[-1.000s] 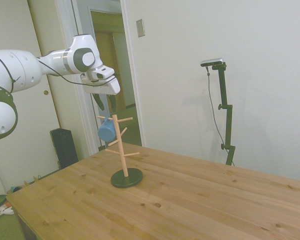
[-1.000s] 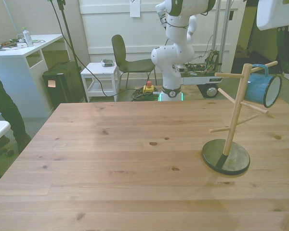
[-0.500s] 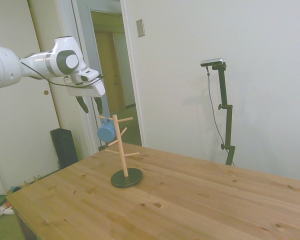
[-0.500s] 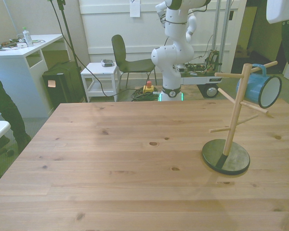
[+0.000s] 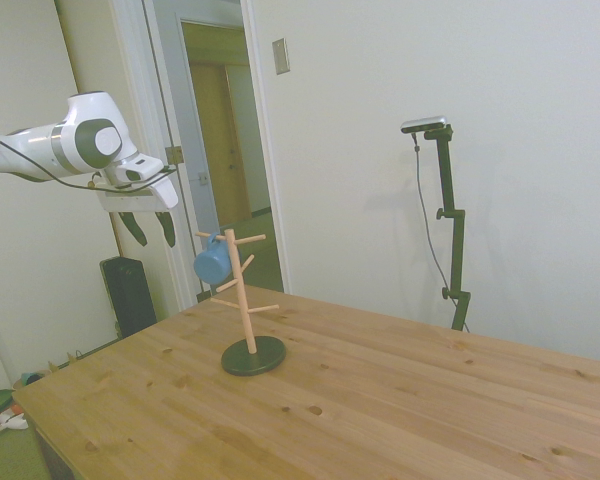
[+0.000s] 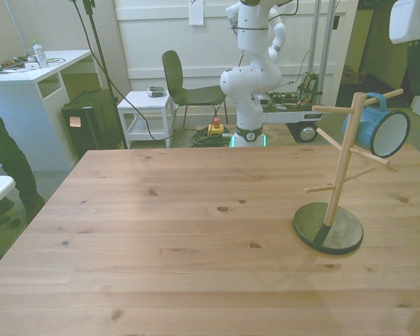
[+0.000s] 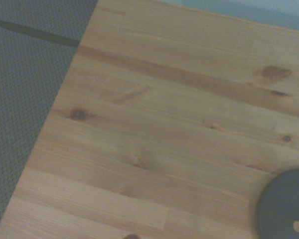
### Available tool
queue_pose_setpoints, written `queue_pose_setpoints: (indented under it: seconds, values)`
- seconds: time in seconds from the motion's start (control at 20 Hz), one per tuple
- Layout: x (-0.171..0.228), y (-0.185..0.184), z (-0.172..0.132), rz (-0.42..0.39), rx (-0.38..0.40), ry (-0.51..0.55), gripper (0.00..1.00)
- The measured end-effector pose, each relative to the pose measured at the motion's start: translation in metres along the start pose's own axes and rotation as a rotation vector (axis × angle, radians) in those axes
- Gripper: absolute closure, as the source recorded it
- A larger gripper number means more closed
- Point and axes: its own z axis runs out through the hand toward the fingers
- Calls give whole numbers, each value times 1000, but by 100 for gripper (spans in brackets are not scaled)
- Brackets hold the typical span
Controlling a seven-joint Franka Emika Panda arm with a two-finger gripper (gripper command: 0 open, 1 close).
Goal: Hang the mug
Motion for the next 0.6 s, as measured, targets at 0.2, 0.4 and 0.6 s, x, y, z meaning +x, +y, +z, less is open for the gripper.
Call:
queue_pose_setpoints:
  seconds: [0.2,0.4,0.6]
  values:
    - [-18,38,8,27,-26,8,0]
    - [-42,80,8,60,-32,13,0]
    - [-41,127,12,135,-43,4,0]
